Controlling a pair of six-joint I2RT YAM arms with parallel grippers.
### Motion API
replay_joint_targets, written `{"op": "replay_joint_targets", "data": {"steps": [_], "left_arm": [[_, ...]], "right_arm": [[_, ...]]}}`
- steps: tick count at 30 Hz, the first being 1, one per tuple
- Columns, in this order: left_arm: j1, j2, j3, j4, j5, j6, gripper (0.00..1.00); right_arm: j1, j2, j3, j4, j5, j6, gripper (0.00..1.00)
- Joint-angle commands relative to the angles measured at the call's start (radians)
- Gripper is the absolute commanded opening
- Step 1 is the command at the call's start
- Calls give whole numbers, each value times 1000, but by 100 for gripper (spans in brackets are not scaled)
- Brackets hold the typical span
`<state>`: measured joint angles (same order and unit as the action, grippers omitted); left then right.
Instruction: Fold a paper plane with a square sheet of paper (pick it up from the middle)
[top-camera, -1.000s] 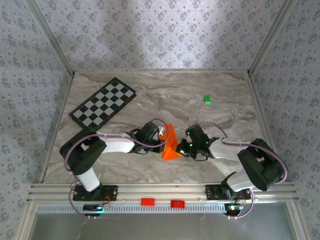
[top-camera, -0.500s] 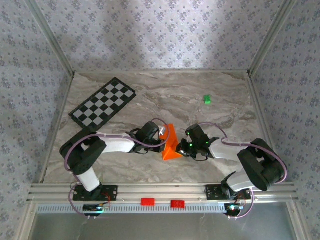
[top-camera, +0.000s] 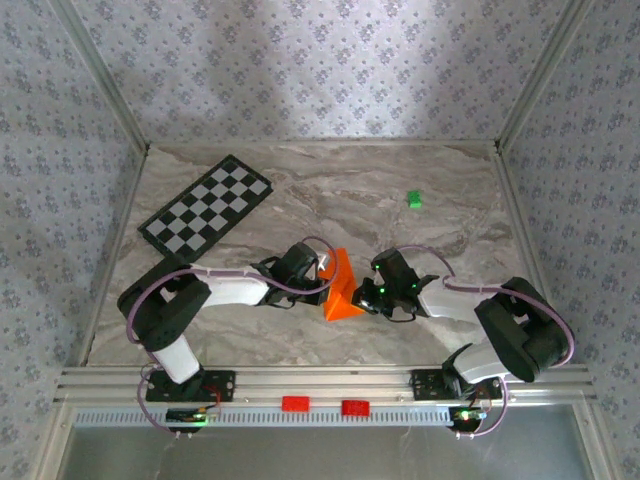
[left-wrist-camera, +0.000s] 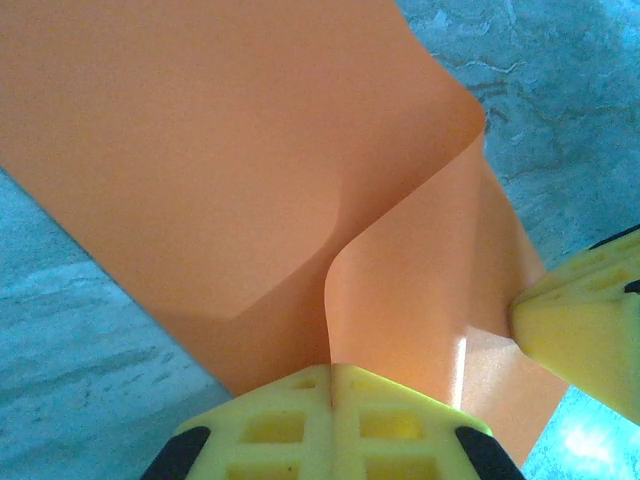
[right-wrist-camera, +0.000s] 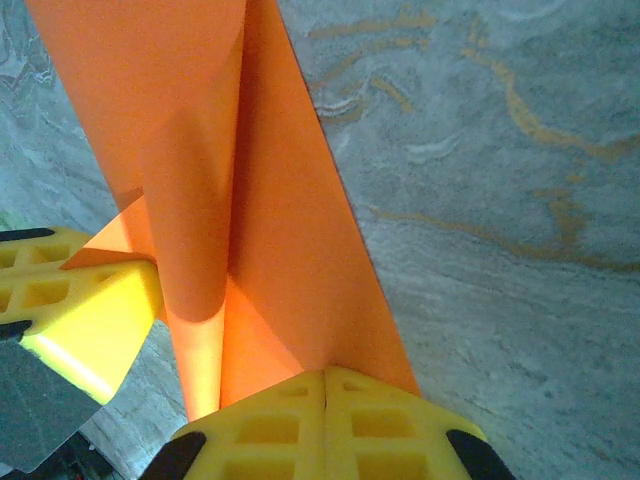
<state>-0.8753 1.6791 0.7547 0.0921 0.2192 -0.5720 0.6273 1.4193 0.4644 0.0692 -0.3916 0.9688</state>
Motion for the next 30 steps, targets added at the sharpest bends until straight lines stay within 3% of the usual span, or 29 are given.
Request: {"op": "replay_joint_targets", "data": {"steps": [1, 30], "left_arm": [[-2, 1, 21, -18, -10, 19, 0], [-3, -22, 35, -35, -6, 43, 0]], "right_arm": [[2, 25, -37, -100, 39, -7, 0], [-5, 24, -47, -100, 39, -7, 0]]}}
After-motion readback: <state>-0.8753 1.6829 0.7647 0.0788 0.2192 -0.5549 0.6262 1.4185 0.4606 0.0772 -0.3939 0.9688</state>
